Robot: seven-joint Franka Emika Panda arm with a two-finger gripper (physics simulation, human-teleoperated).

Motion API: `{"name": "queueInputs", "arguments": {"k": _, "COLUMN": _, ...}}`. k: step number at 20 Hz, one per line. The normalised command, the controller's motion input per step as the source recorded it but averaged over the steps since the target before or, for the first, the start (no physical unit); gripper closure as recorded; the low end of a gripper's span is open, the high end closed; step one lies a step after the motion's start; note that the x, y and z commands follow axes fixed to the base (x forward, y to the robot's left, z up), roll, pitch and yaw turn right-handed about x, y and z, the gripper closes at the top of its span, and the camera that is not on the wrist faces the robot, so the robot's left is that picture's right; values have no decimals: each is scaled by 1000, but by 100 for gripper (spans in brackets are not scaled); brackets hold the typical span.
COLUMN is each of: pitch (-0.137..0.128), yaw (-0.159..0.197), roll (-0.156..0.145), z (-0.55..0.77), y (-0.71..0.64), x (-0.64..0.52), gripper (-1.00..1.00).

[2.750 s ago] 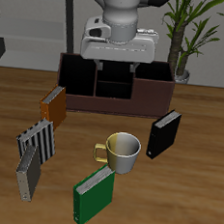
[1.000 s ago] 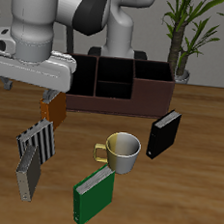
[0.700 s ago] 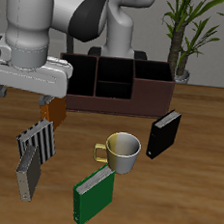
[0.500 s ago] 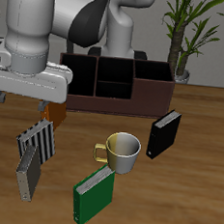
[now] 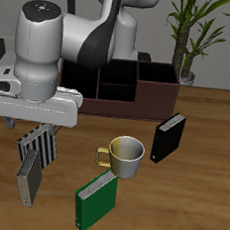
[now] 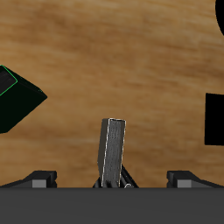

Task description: Place the yellow book into the back desk caddy's left compartment

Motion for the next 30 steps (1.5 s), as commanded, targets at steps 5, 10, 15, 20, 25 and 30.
{"name": "queueInputs", "arguments": {"k": 5, "pitch": 26, "yaw": -7, "roll": 7, "z": -296, "y": 17, "x": 94, "gripper": -100}}
{"name": "queueInputs", "arguments": {"k": 10, "pitch": 10, "yaw": -17, "roll": 0, "z": -289, "y": -72, "x": 60, "gripper": -100}}
{"name": "queueInputs", "arguments": {"k": 15, "pitch": 20, "yaw": -26, "roll": 7, "z": -235, "y": -82, "x": 46, "gripper": -100}}
{"name": "queueInputs", "arguments": {"k": 20, "pitch": 16, "yaw": -13, "roll": 14, "z": -248, "y": 7, "x": 33, "gripper": -100}}
{"name": "queueInputs", "arguments": {"k": 25, "pitch": 21, "yaw": -18, "roll": -2, "z": -273, "y": -13, "x": 44, "gripper": -100}}
{"name": "queueInputs", "arguments": {"k": 30, "pitch": 16, "yaw": -35, "roll": -18, "z": -235, "y": -35, "x": 27, "gripper": -100}}
